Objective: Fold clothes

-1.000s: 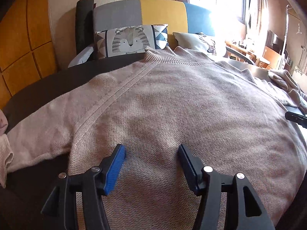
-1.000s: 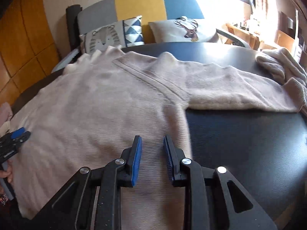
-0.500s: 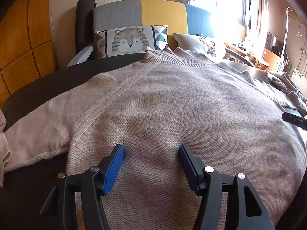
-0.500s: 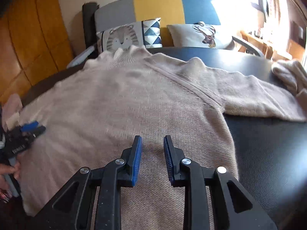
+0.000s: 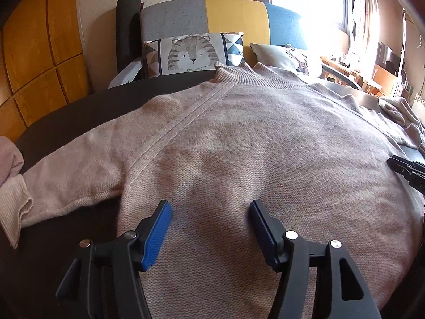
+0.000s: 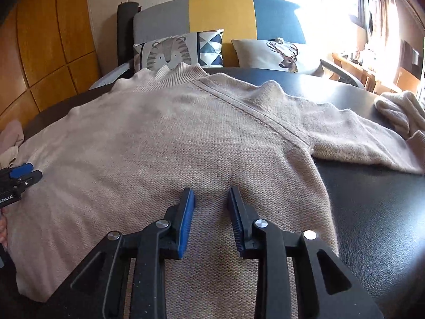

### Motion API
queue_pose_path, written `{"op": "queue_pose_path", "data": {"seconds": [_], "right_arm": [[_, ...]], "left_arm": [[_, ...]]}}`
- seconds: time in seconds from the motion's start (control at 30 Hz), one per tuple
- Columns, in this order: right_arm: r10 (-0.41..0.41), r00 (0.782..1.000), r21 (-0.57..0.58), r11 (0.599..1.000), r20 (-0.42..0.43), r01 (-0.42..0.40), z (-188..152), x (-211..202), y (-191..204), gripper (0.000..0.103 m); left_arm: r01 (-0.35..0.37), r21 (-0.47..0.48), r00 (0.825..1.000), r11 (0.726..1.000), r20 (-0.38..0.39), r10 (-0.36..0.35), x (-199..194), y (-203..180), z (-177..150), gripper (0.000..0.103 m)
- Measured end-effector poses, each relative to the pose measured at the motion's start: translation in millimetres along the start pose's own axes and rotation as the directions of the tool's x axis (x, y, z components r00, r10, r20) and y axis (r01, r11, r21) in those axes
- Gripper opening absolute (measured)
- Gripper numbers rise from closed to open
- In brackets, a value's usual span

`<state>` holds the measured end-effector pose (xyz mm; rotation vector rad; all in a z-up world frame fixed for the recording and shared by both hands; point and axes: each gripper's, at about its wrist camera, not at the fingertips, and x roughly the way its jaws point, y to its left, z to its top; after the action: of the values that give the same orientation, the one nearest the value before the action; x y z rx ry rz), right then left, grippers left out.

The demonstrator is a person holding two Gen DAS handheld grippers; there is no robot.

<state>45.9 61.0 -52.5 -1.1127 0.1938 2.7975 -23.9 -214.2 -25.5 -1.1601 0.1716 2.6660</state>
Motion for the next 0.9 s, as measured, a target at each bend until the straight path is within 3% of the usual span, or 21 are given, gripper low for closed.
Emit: {"op": "queue_pose_path", "data": {"seconds": [0.47,0.6,0.7,0.77,0.9], "right_arm": [[0.008,1.000,0.006,1.000,-0.004,-0.008,-0.3,-0.2,-3.7,0.030],[-0.025,0.998,-0.021,0.999,-0.050,0.024,13.4,-8.0,11.4,0.030],[0.169,0.986,-0.038,0.985,-0.013,-0.169,24.3,-28.9,49.8,0.030],[0.261,0.964,-0.140,0.954,-0.053,-0.266,24.3,-29.3,96.7,0.030],[0.416,0.894,-0.321,0.835,-0.167,-0.448,9.4,-21.4,188.1,0.030]], "left_arm": [[-0.014,0.005,1.000,1.000,0.018,0.014,-8.7,14.6,-12.8,0.064],[0.058,0.006,0.998,0.998,0.014,-0.058,-12.8,27.4,-14.3,0.064],[0.124,0.006,0.992,0.992,0.009,-0.124,-15.9,38.0,-14.9,0.064],[0.163,0.007,0.987,0.987,0.005,-0.163,-17.3,44.7,-14.8,0.064],[0.093,0.072,0.996,0.993,-0.015,-0.092,-6.9,47.0,-9.6,0.064]]}}
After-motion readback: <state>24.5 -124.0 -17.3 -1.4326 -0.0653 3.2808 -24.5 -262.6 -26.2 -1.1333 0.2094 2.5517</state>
